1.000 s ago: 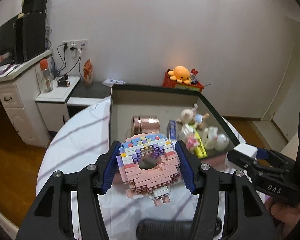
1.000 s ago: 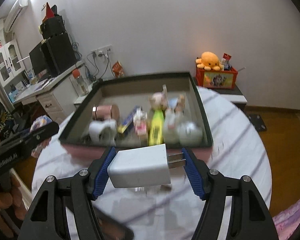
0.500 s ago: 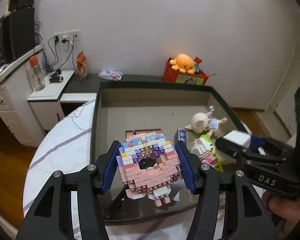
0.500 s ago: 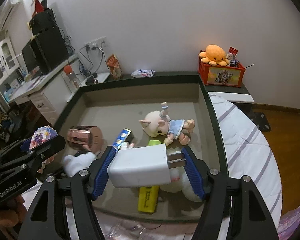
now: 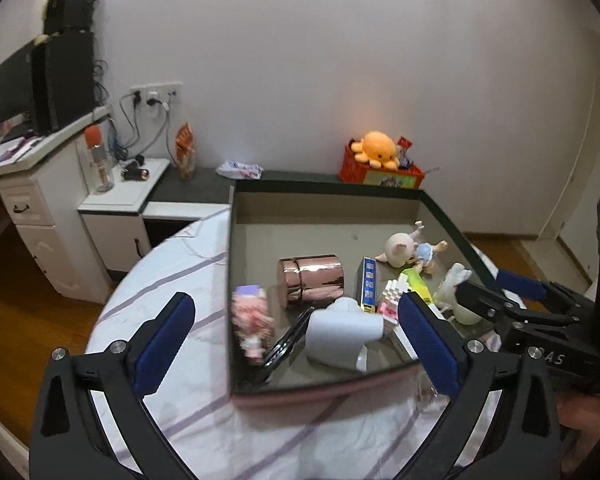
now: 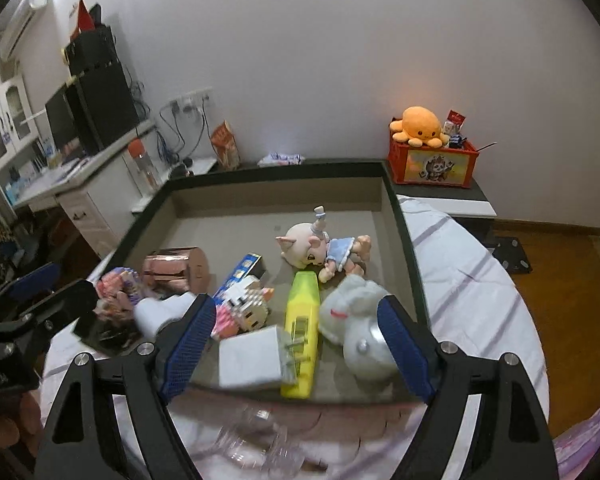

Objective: Organize rigid objects
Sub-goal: 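Carry the donut and plug into the pink box and release both, then withdraw both grippers and approach the glass bulb bottle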

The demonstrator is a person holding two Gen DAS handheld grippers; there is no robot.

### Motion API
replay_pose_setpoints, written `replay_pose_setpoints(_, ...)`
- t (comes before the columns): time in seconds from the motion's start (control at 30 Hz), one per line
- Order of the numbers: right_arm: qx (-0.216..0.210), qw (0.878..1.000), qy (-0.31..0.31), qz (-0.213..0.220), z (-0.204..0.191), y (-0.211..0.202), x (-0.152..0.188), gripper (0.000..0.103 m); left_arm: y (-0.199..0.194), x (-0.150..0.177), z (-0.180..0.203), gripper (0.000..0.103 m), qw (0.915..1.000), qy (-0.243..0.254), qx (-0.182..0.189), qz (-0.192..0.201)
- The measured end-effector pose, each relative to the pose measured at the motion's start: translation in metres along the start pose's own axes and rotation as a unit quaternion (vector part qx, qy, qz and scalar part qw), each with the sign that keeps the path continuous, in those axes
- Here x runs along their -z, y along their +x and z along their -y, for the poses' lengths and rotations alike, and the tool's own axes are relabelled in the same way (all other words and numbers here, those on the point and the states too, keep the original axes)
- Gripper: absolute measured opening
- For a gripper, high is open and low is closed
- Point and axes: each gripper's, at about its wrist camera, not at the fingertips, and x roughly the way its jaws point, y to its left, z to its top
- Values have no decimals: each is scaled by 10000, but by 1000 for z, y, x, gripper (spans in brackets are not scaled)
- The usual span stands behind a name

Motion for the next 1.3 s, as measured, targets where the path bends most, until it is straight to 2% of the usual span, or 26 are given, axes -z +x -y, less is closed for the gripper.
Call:
replay_pose_setpoints(0.03, 11, 10000, 30, 7, 0, -7, 4, 85, -7, 3, -1, 103, 10000, -28, -19, 44)
replay_pose_setpoints(0.07, 37, 10000, 64, -1, -2, -13, 8, 90, -17, 7, -3, 102, 9999, -49, -59, 91)
replay_pose_setpoints(0.1, 47, 9999, 107, 12, -2, -19, 11, 103, -25, 12, -4, 103, 9999, -41, -100, 119)
replay_pose_setpoints(0.27, -98, 9997, 202, 77, -11, -52, 33, 103, -52, 37, -1, 103, 9997, 5, -217, 108)
replay_pose_setpoints(0.57, -304, 9991, 293, -37, -26, -86, 74, 103, -95, 78, 1, 103, 9997, -133, -221, 41)
replay_pose_setpoints(0.87, -300, 9989, 357, -96, -19, -111, 104, 103, -113, 108, -7, 103, 9990, -314, -295, -141)
replay_pose_setpoints(1.3, -111, 9991, 369, -170, -9, -120, 115, 103, -129, 114, -2, 103, 9990, -267, -326, -152)
